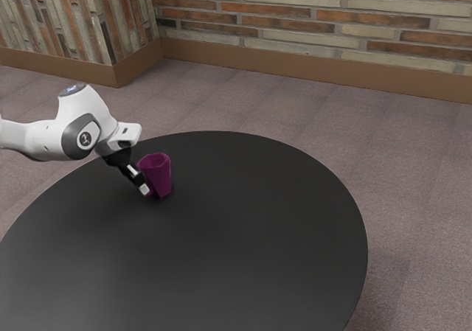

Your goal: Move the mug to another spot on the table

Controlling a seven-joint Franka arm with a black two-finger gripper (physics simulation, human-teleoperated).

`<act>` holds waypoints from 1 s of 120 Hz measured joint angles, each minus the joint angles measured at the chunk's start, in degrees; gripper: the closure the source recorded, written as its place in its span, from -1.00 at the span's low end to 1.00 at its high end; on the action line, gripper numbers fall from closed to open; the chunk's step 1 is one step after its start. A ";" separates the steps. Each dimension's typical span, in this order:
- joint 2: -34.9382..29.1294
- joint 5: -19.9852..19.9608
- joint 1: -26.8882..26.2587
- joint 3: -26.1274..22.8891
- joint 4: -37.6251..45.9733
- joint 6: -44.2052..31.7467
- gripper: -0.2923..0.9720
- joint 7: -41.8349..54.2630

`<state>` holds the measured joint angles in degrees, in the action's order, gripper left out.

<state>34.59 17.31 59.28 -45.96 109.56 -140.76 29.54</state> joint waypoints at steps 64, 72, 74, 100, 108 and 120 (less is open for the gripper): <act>-6.32 1.61 5.98 -10.91 8.23 -4.61 0.64 -2.29; -6.91 1.86 9.35 -15.75 10.43 -4.97 0.66 -2.84; -7.00 1.90 10.39 -17.09 11.12 -5.05 0.66 -2.97; -8.76 1.96 18.08 -27.71 19.21 -5.51 0.71 -4.28; -8.83 1.86 19.06 -28.42 20.83 -5.54 0.71 -4.49; -8.58 2.37 19.85 -28.69 22.71 -5.57 0.71 -4.76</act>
<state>26.01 19.68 79.13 -74.65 132.27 -146.33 24.78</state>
